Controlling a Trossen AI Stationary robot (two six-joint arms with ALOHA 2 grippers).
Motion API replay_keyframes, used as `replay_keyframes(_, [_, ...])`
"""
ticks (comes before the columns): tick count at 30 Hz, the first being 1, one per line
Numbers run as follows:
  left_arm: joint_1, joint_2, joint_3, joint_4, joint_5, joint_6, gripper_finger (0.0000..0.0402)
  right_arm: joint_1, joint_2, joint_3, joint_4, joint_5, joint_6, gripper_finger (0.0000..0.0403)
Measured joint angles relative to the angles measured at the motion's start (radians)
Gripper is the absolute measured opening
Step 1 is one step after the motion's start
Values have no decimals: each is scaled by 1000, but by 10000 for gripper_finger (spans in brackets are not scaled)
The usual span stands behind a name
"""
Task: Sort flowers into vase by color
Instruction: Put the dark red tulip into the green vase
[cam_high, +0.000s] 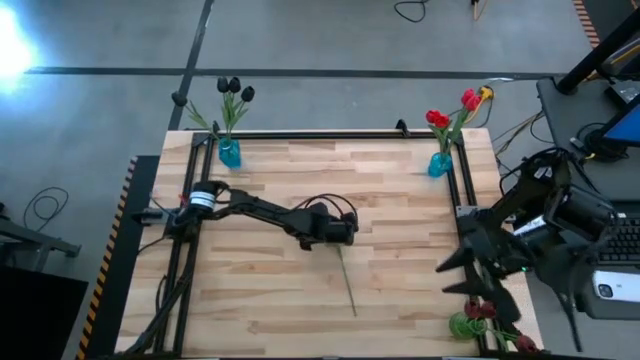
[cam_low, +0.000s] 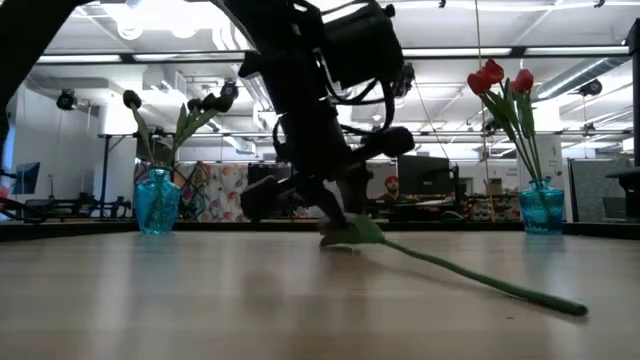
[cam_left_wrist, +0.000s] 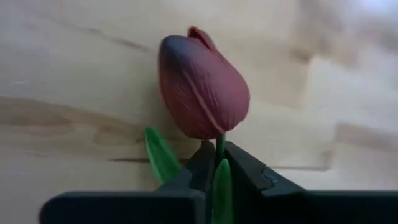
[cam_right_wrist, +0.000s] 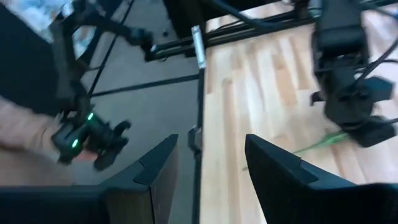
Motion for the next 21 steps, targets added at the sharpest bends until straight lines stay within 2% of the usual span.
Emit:
replay_keyframes(4, [4, 6, 12, -9, 41, 97, 55, -67, 4, 0, 2, 1, 0, 195])
replay_keyframes(8, [-10, -50, 15, -33, 38, 208, 108, -156, 36, -2, 2, -1, 0, 229])
replay_keyframes(12, [-52, -145, 17, -174, 26, 300, 155, -279, 71, -18, -1, -2, 59, 259])
replay_keyframes(17, [-165, -294, 17, -424, -105, 320, 185, -450, 122, -73, -5, -35, 198, 271])
replay_keyframes(21, [-286, -392, 17, -612, -204, 227, 192, -570, 183, -140, 0, -163, 258, 261])
